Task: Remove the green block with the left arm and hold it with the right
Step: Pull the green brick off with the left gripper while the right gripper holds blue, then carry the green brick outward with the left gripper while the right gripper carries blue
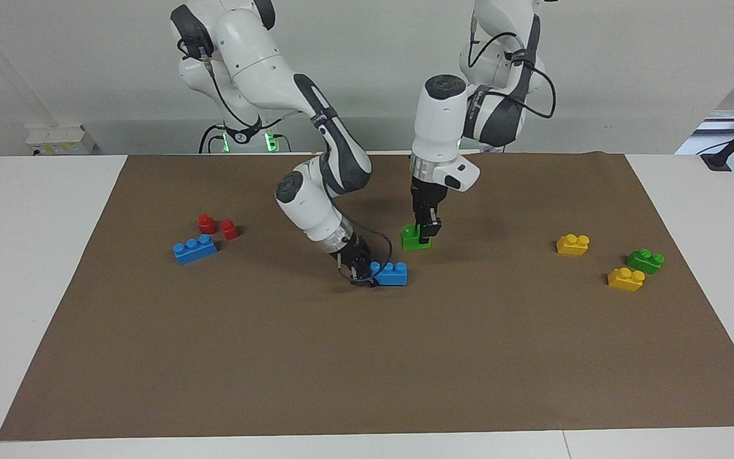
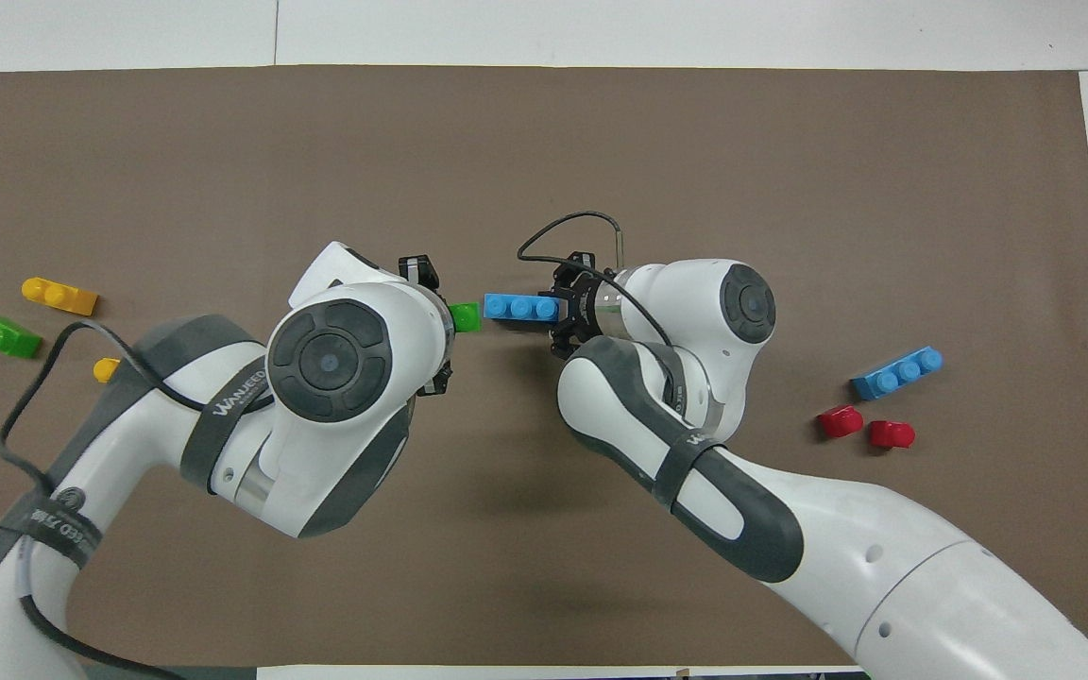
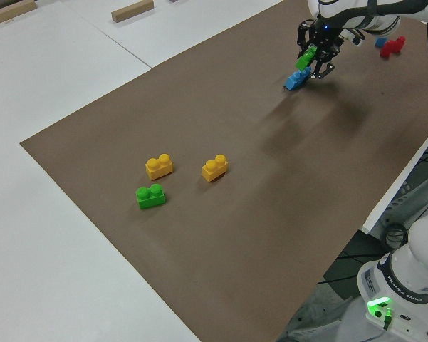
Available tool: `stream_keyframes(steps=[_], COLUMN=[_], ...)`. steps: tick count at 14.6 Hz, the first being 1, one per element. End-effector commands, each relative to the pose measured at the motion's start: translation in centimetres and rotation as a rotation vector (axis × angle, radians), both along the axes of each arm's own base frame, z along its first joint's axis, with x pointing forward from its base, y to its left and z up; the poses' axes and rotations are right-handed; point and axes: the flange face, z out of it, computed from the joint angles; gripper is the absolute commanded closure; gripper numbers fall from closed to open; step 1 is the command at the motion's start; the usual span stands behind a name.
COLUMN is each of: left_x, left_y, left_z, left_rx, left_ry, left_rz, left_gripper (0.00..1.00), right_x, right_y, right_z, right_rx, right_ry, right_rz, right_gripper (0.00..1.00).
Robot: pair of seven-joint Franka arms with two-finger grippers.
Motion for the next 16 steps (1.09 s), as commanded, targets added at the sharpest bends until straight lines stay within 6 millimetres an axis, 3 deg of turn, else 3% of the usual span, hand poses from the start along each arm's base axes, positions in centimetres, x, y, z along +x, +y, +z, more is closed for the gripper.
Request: stream_keyframes(steps=[1,3,4,7,8,10,13,16], left_x=[0.7,1.9,2.3,4.2,4.8,5.9,7.3,9.2], left_y=[3.7,6.4,7.7,12.5,14.3,17.8,23.0,26.9], left_z=[1.0,0.9,0.7,0.6,0.5,0.3,-0.7,-3.6], left_rx=[0.036,0.046,0.051,0.04,0.028,0.012,0.013,0.034], left_ry=[0.038,0.069,0.087,0.106,0.109,0.1,0.076,0.065], left_rz=[-0.055,-0.125,-0.163,-0.253,-0.276,-0.318,-0.358,-0.397], left_gripper=[1.0,1.0,1.0,1.0,1.0,1.0,1.0,1.0], right_x=[3.0,4.0,4.3,4.0,3.4,2.7,2.4,2.5], right_y=[-6.8,-13.3,-17.4,-30.5,-33.5,-36.0,-37.1,-36.9], right_z=[6.0,8.1,8.2,6.9,6.3,5.1,2.8,0.7], right_rx=[0.044,-0.001,-0.033,-0.086,-0.081,-0.073,-0.06,-0.054], right_ry=[0.059,0.085,0.086,0.031,0.029,0.047,0.067,0.057], right_rz=[0.009,0.116,0.18,0.344,0.348,0.321,0.315,0.336], right_gripper=[1.0,1.0,1.0,1.0,1.0,1.0,1.0,1.0])
